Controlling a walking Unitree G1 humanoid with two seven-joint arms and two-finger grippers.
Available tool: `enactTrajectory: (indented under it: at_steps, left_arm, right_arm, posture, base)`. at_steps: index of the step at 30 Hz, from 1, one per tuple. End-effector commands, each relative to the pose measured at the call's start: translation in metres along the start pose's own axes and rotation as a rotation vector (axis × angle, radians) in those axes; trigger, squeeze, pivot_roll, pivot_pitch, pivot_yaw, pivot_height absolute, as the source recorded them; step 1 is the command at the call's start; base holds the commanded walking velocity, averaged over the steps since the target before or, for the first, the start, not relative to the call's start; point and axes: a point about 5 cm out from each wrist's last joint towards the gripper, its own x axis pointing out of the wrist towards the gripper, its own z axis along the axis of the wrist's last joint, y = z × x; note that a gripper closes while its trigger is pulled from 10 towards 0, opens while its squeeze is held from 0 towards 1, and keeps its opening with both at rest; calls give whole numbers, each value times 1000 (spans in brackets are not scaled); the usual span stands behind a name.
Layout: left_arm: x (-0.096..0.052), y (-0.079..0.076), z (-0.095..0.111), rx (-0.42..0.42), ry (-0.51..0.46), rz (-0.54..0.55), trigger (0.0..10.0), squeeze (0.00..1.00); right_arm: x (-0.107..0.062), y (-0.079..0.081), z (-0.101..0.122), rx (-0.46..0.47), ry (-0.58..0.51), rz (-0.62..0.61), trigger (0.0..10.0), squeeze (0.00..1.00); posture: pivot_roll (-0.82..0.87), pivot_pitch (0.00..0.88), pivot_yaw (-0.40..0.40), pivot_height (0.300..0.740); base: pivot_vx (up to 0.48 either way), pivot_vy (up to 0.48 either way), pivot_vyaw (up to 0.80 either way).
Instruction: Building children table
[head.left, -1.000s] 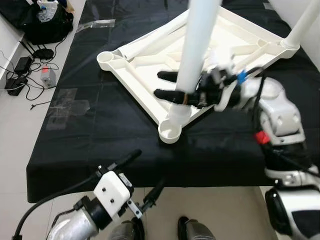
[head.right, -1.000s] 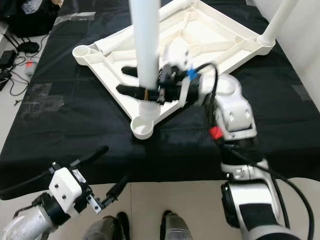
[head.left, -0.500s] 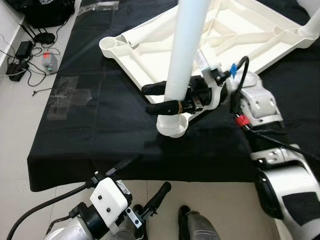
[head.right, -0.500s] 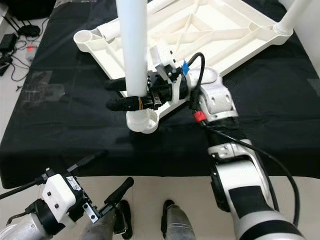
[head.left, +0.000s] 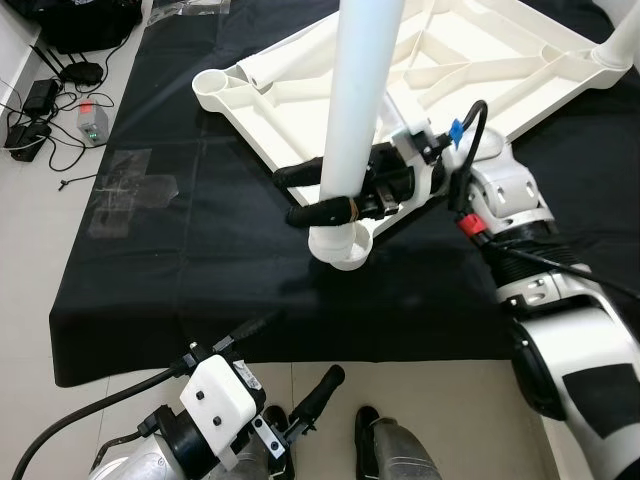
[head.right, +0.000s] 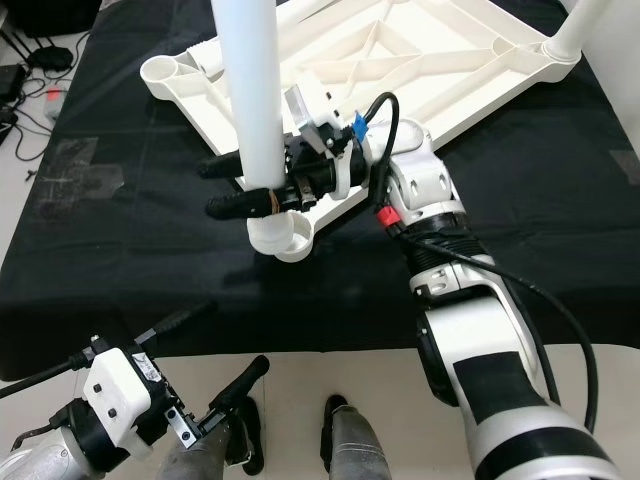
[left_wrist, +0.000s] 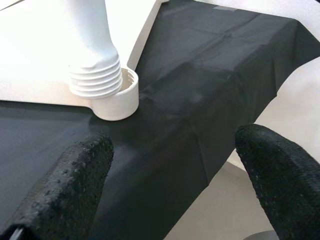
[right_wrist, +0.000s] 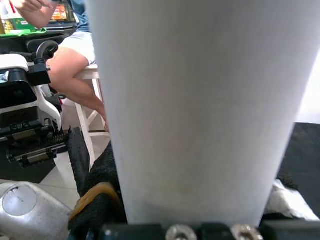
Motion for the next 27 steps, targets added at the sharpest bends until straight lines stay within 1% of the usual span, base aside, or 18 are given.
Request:
enactTrajectory:
  at_steps: [1, 2, 11, 16, 27]
  left_arm:
    - [-3, -2, 2, -2, 12, -13, 10000, 0]
    - [-2, -1, 1, -3, 13, -15, 10000, 0]
    - [-1, 0, 0, -4, 14, -17, 10000, 0]
    - [-1, 1, 0, -2, 15, -16, 10000, 0]
    - [-1, 3, 0, 0, 19, -16, 10000, 0]
  right_arm:
    - [-6, 2, -7, 28, 30, 7, 10000, 0]
    - [-9, 1, -6, 26, 32, 1, 10000, 0]
    - [-16, 4, -5, 30, 31, -2, 10000, 0]
    - [-18, 5, -5, 33, 26, -8, 10000, 0]
    - [-21, 9, -17, 47, 50, -23, 10000, 0]
  posture:
    - [103, 385, 19, 740]
    - [102, 383, 22, 740]
    - [103, 383, 28, 740]
    - [103, 383, 31, 740]
    - [100, 383, 36, 740]
  base:
    - [0, 0, 0]
    - [0, 0, 0]
    - [0, 0, 0]
    - [0, 0, 0]
    - [0, 0, 0]
